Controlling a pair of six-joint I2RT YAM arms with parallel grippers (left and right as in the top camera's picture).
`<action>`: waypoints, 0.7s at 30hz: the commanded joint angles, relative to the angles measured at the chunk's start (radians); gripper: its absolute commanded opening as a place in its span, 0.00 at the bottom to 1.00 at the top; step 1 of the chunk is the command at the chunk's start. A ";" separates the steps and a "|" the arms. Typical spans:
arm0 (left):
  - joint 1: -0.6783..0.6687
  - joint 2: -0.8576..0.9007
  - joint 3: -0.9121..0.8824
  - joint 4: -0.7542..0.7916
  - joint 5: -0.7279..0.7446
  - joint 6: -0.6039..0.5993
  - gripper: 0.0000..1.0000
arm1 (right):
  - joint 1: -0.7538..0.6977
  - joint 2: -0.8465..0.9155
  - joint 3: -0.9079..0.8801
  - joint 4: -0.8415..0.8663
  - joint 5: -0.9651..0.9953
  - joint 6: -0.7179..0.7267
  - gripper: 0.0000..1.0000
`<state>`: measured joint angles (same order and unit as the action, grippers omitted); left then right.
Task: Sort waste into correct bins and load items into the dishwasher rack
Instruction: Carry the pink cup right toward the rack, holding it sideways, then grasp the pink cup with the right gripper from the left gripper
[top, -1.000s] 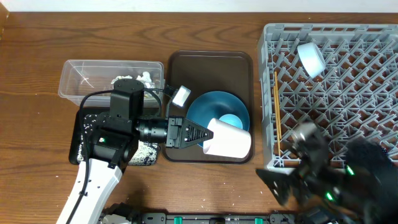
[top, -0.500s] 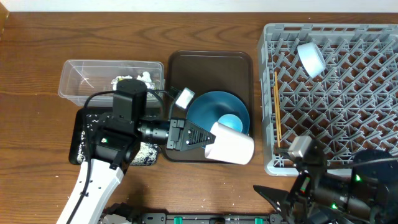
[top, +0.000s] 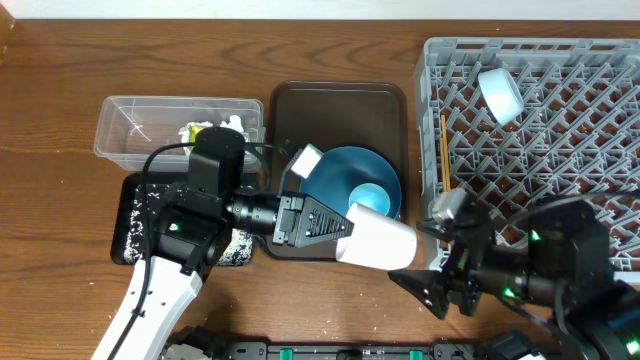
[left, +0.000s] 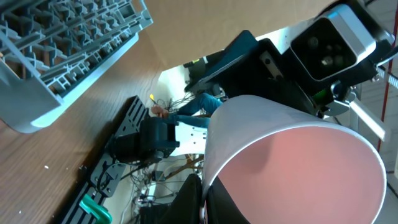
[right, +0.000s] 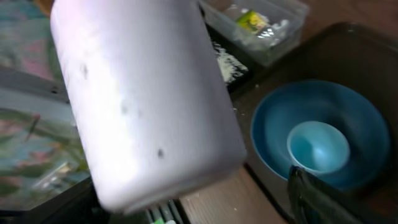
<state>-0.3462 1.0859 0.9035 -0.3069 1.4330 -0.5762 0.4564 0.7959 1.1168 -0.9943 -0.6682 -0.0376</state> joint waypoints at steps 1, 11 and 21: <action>-0.002 -0.003 0.002 0.006 0.015 0.003 0.06 | -0.005 0.016 -0.005 0.023 -0.097 0.003 0.85; -0.002 -0.003 0.002 0.006 0.014 0.007 0.06 | -0.005 0.016 -0.005 0.071 -0.178 0.003 0.75; -0.002 -0.003 0.002 0.007 0.014 0.007 0.06 | -0.005 0.016 -0.008 0.056 -0.178 0.003 0.71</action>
<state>-0.3462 1.0859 0.9035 -0.3061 1.4345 -0.5758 0.4564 0.8162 1.1168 -0.9314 -0.8158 -0.0341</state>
